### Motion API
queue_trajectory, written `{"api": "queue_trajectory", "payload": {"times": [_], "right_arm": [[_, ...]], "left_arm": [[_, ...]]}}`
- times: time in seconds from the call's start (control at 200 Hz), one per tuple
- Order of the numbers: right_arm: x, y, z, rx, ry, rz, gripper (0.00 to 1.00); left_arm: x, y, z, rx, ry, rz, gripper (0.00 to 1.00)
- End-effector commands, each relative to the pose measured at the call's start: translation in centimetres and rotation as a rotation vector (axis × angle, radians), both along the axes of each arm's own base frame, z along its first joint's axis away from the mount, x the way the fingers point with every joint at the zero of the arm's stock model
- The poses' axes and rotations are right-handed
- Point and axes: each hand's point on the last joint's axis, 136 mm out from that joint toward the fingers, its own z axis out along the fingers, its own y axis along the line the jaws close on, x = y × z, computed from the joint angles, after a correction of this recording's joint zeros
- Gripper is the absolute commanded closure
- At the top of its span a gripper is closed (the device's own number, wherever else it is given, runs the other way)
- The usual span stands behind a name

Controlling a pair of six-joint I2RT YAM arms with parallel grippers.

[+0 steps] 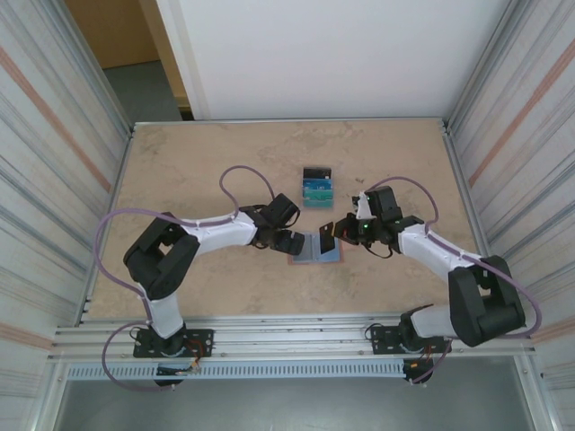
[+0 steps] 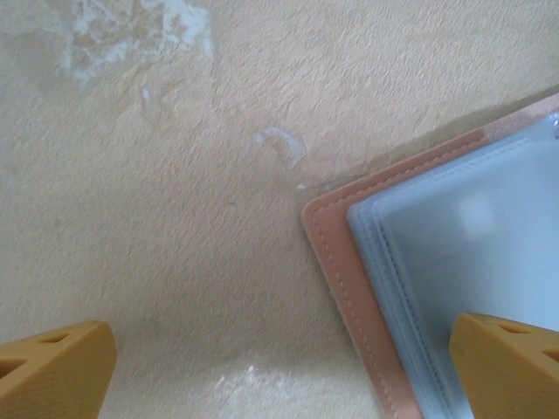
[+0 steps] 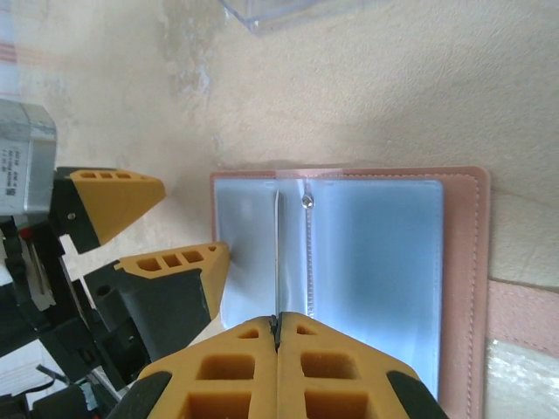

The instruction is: Take the credit cards out of the card holder

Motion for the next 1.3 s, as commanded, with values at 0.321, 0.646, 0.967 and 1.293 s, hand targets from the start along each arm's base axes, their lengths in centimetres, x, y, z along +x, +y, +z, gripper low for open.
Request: {"api": "queue_trajectory", "payload": {"times": [0.321,0.646,0.967,1.293], "right_arm": [[0.6,-1.3,5.3,0.007,-0.134,-0.093,1.00],[0.9,-2.2,7.7,0.040,-0.217,-0.181,1.00],[1.1,-1.1,9.5,0.090,-0.268,-0.184,1.00],[1.4,0.1,10.8,0.116,-0.300,-0.165,1.00]], "left_arm": [[1.0,2.6,7.8,-0.180,-0.194,0.077,0.01],[2.7,4.0,11.3,-0.431,-0.233,0.133,0.01],[3.9,2.9,13.9,-0.694,-0.215,0.136,0.01],[4.5,1.2,14.9,-0.905,-0.169,0.120,0.02]]}}
